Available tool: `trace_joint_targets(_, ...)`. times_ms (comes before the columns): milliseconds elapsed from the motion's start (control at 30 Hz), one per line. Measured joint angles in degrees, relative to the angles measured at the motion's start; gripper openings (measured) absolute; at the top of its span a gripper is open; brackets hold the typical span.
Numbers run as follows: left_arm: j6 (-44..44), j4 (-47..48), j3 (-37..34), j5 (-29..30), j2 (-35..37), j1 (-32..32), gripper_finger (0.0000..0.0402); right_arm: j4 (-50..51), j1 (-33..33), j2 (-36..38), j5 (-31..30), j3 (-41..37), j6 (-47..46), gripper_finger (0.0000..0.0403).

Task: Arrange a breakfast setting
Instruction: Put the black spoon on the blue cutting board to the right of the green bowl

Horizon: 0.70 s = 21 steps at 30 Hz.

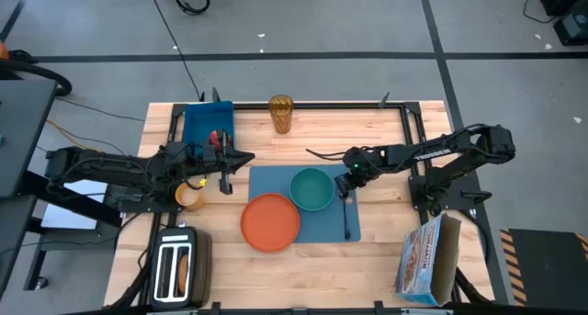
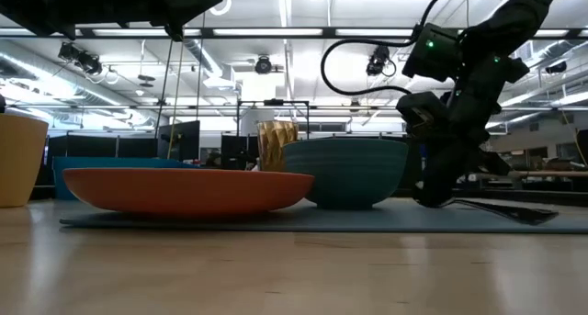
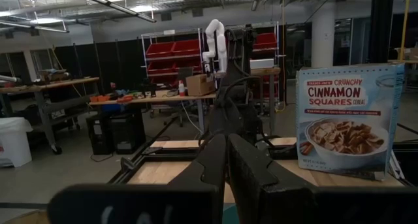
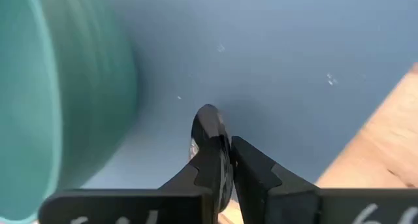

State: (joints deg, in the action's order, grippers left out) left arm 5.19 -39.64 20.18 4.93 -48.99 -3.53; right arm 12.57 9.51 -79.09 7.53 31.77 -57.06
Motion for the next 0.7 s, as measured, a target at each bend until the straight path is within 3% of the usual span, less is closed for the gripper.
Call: trace_joint_targets(700,0.0,0.0,0.0,0.0,0.0,0.0,0.0025,0.4,0.8,0.0,-0.3,0.0,1.3,0.0062)
